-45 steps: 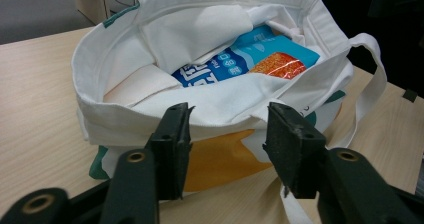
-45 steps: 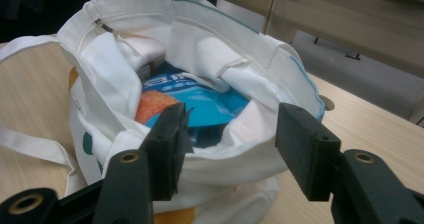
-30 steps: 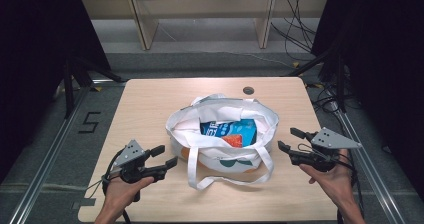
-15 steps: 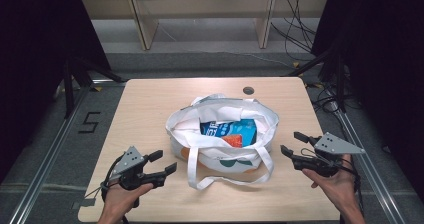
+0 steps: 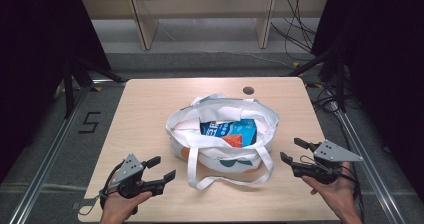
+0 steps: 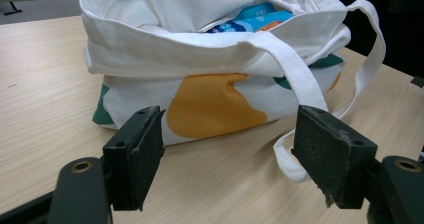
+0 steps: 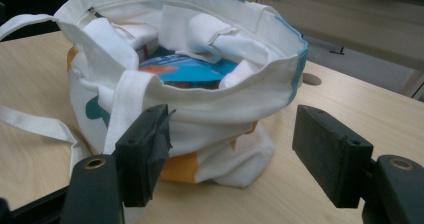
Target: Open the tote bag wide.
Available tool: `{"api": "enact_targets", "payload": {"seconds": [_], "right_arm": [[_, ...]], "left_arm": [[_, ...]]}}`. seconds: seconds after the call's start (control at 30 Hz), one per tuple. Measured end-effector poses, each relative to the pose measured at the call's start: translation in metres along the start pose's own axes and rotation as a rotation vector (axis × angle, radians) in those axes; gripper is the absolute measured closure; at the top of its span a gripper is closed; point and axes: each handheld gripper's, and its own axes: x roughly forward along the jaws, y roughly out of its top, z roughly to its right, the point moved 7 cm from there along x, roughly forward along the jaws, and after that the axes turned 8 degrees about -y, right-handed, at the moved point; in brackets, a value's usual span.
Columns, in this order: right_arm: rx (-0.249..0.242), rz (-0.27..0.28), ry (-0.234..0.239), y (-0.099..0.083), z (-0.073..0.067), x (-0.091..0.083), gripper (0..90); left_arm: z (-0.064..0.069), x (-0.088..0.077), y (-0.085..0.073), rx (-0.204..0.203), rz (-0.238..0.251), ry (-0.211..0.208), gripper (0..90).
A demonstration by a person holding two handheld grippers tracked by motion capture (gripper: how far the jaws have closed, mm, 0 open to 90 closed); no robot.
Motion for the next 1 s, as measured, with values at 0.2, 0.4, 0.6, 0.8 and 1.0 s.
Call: {"api": "enact_targets", "payload": {"seconds": [0.2,0.4,0.6,0.8,1.0], "right_arm": [[0.030,-0.029,0.003,-0.007,-0.004,-0.004,31.3],[-0.008,-0.004,-0.006,-0.012,0.000,-0.006,31.0],[0.029,-0.031,-0.004,-0.020,-0.001,-0.010,30.5],[0.026,-0.040,-0.004,-0.028,-0.003,-0.012,29.5],[0.029,-0.055,-0.002,-0.035,-0.005,-0.015,29.0]], "left_arm": [[-0.003,-0.001,-0.008,0.012,-0.015,0.016,25.4],[-0.002,-0.003,-0.016,-0.008,-0.022,0.024,24.8],[-0.003,-0.005,-0.020,0.008,-0.028,0.029,24.2],[0.000,-0.004,-0.025,0.000,-0.039,0.038,23.6],[0.001,-0.004,-0.028,0.028,-0.055,0.028,23.3]]}}
